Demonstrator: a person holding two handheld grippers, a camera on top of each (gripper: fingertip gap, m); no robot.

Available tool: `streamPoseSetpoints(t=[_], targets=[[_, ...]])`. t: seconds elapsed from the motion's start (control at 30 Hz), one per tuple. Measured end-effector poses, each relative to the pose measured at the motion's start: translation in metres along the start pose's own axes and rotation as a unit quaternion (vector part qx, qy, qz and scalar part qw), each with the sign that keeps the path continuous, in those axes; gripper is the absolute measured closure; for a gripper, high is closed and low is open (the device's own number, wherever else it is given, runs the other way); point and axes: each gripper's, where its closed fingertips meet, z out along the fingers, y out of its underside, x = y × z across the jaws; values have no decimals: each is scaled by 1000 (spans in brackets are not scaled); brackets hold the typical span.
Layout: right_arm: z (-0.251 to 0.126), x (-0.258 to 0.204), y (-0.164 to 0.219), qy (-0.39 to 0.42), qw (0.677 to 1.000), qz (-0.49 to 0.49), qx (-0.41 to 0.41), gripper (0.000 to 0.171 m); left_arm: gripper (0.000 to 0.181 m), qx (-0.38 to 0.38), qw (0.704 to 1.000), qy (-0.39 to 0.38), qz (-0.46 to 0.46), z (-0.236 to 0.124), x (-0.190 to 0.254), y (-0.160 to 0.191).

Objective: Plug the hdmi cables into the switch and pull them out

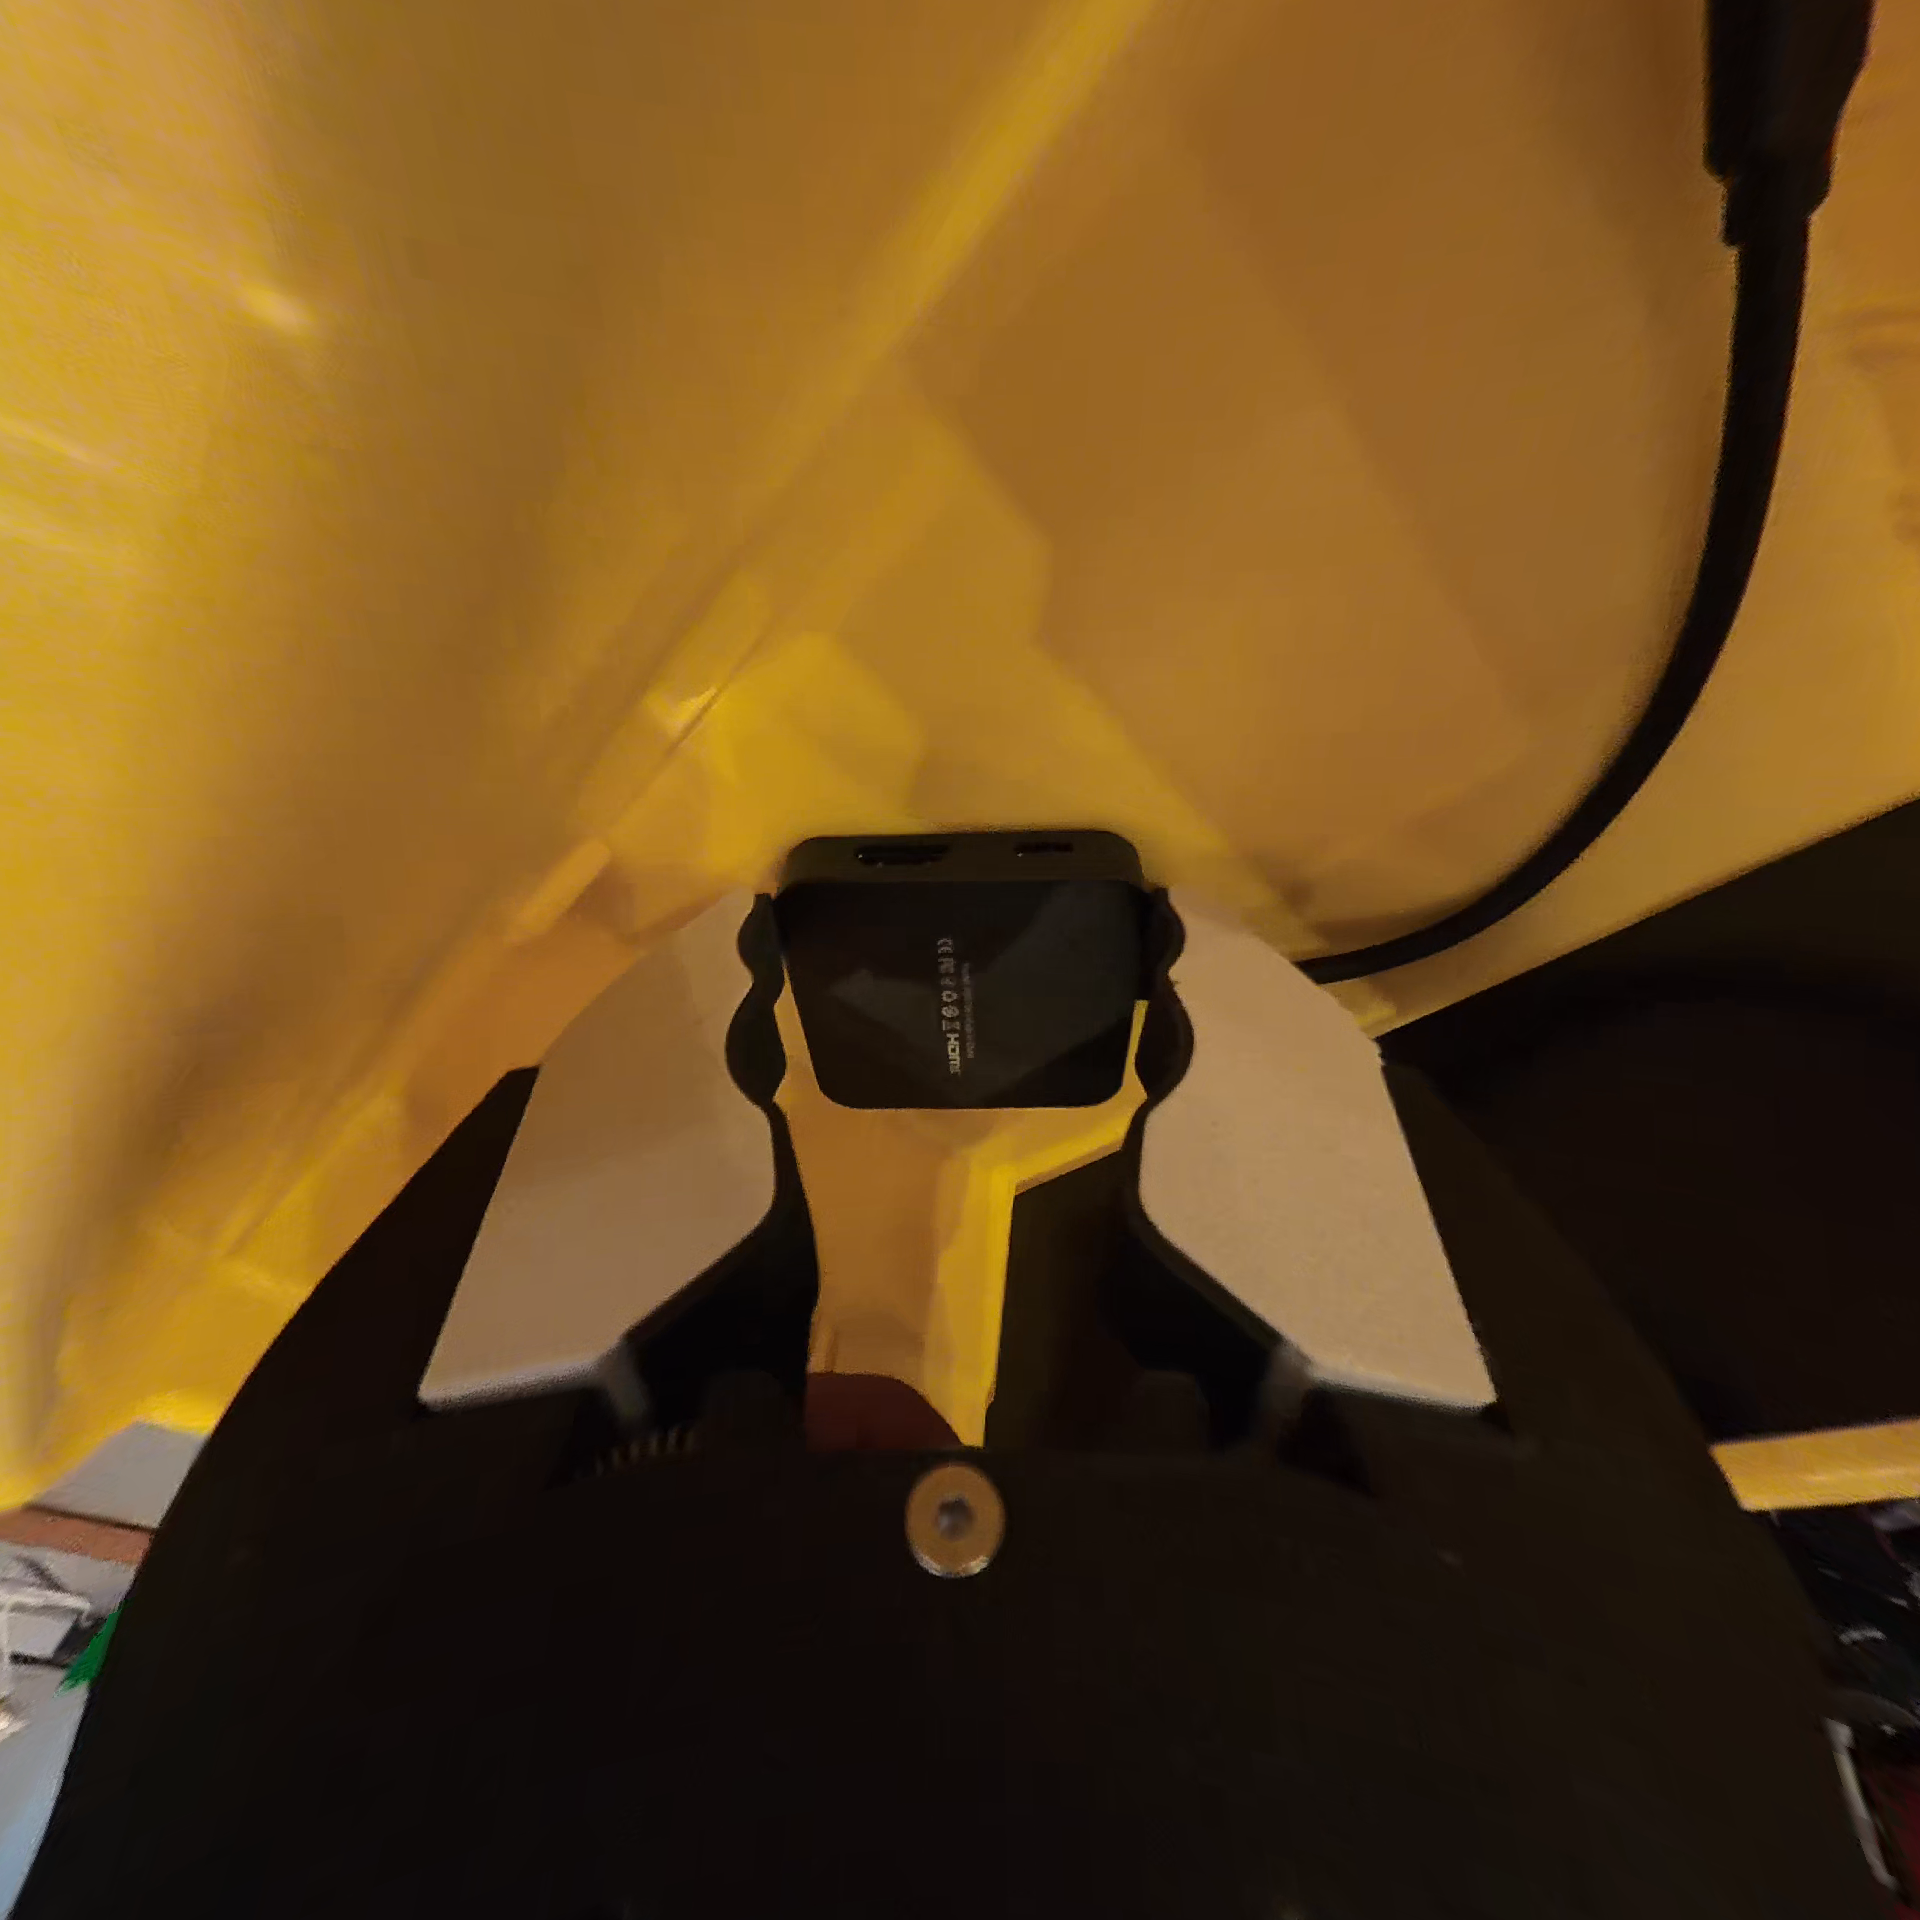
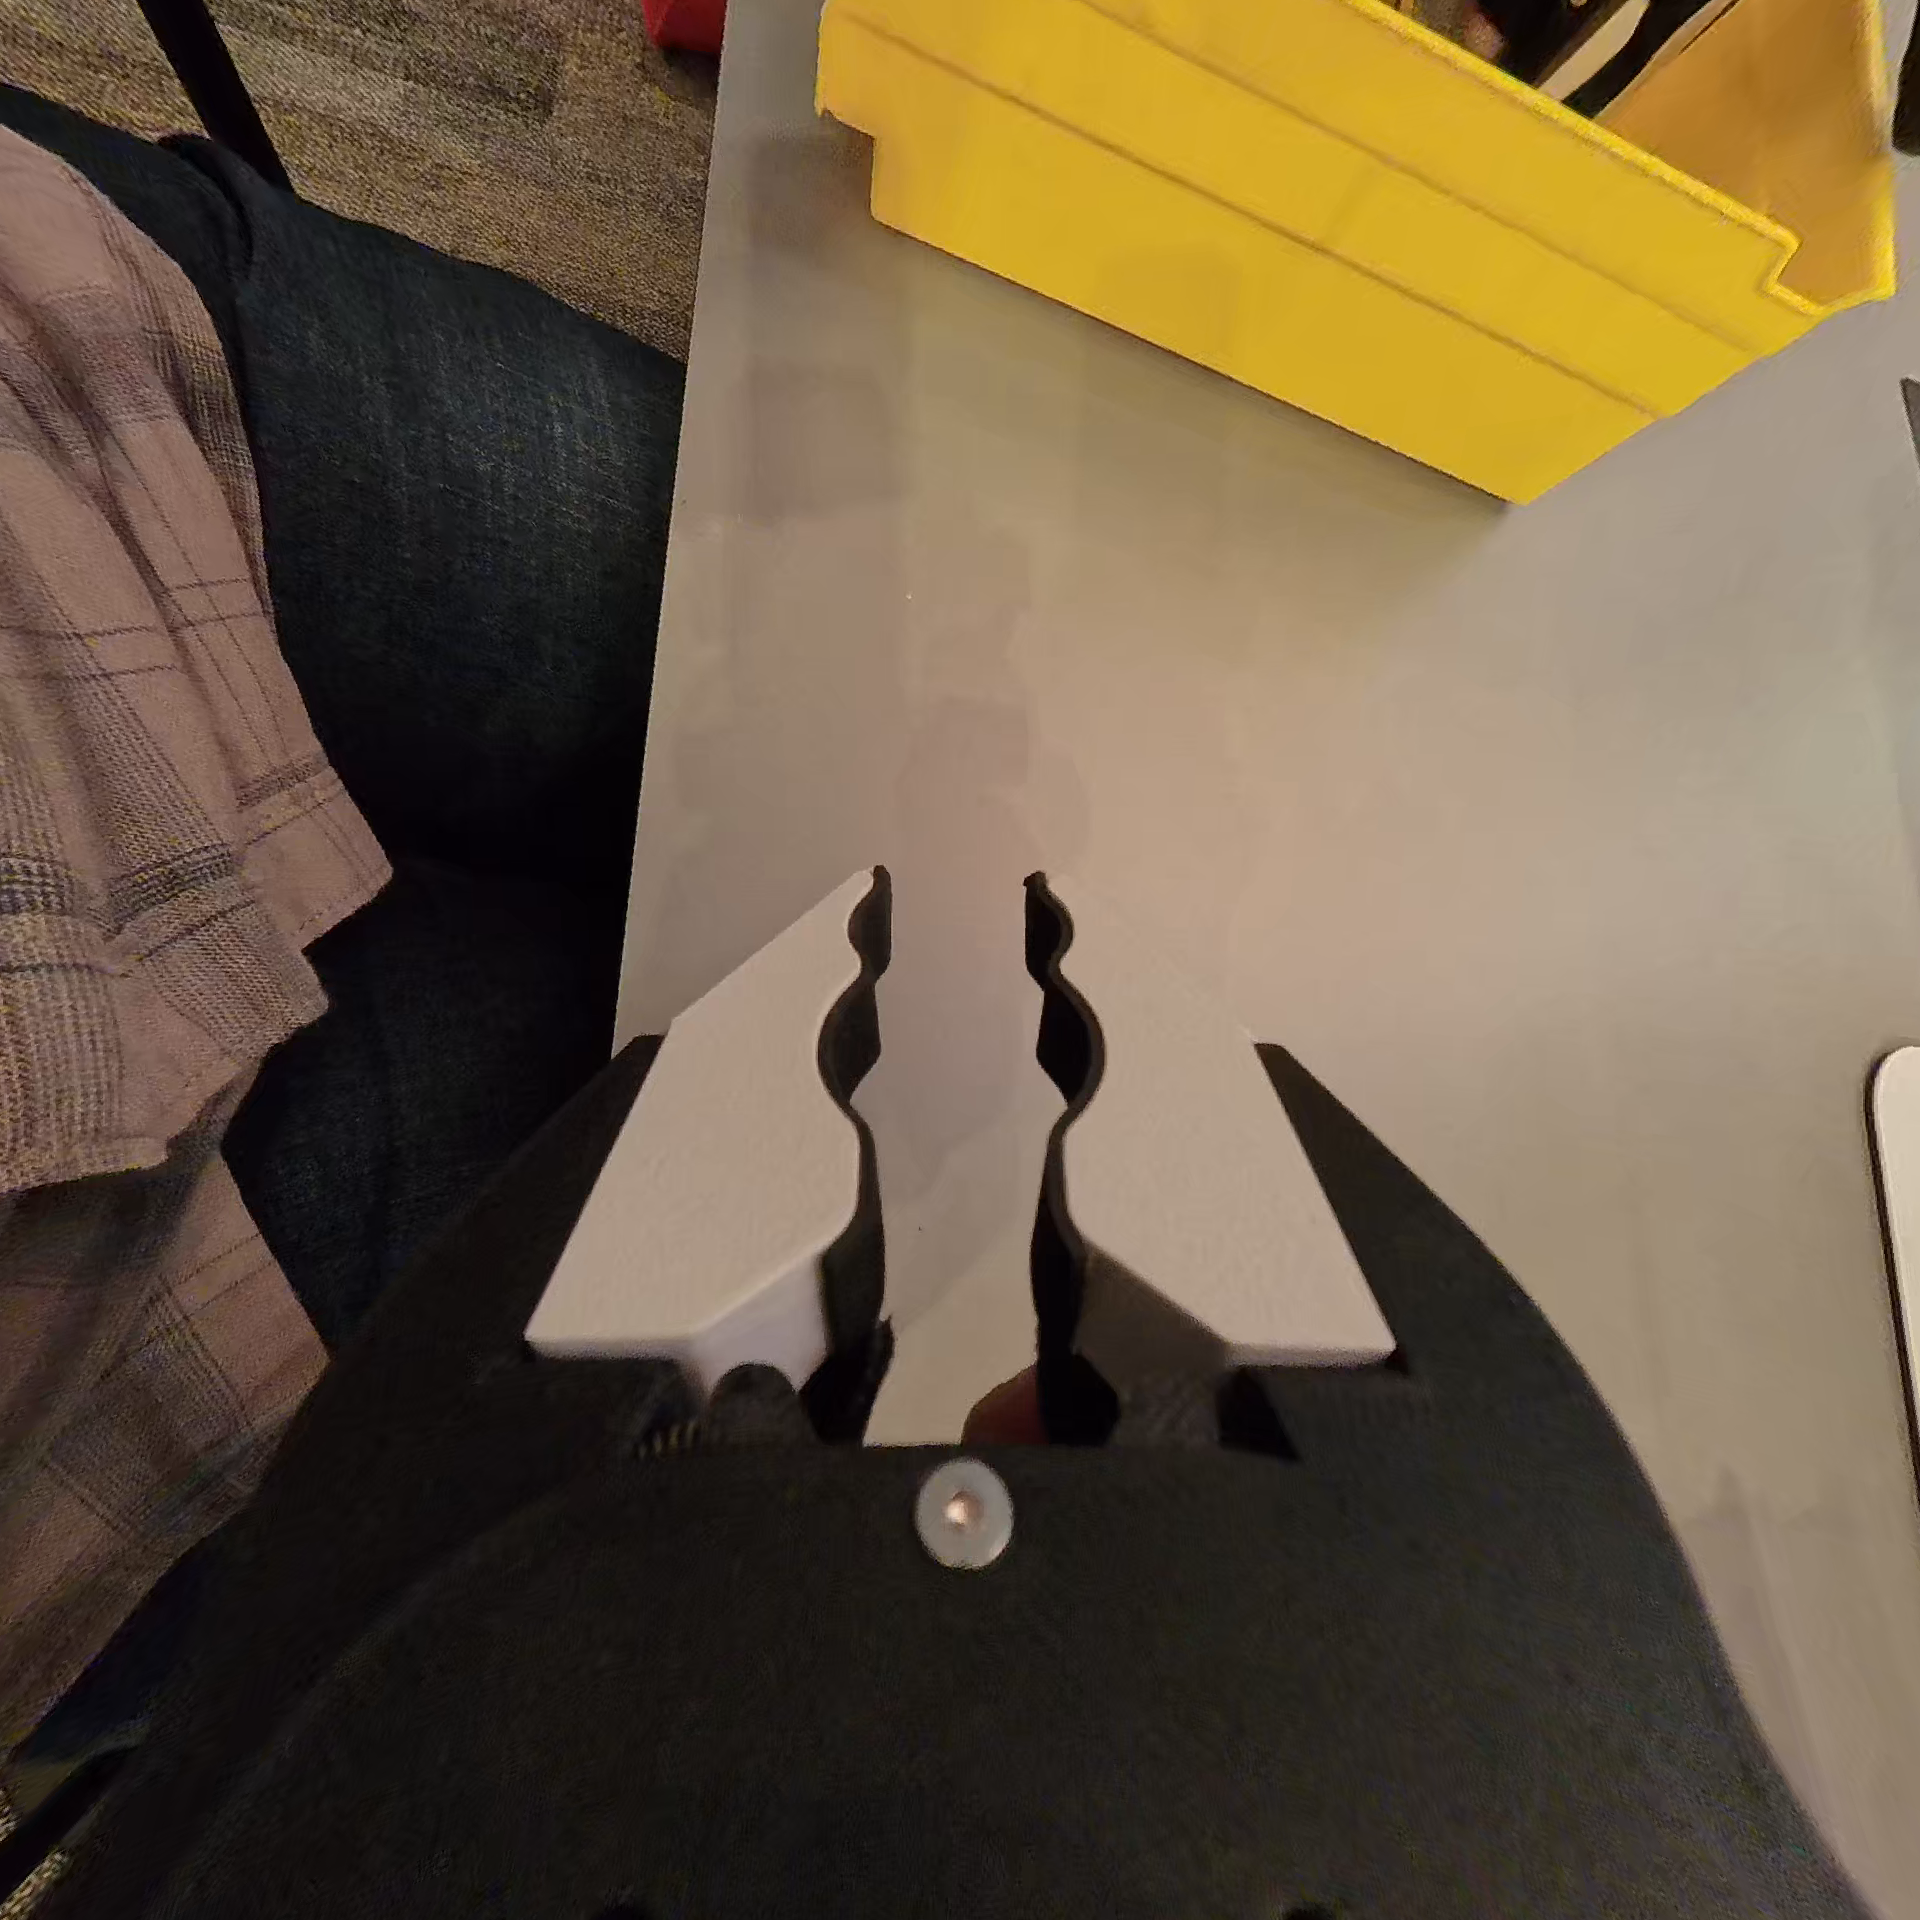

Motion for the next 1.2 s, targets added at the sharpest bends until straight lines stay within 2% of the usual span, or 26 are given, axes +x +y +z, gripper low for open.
streamPoseSetpoints(t=[0.23,0.7,1.03,1.2], targets=[[-1,1,1,2,1000,0,1,148,115,43,998,-37,-5,-30,-6,2],[0,3,-5,10,1000,2,15,148,116,164,971,-173,-32,-145,-23,17],[-3,9,-7,28,999,6,27,148,116,184,956,-228,-18,-195,-17,14],[-9,21,-8,51,998,21,36,148,116,213,946,-243,16,-224,0,-6]])
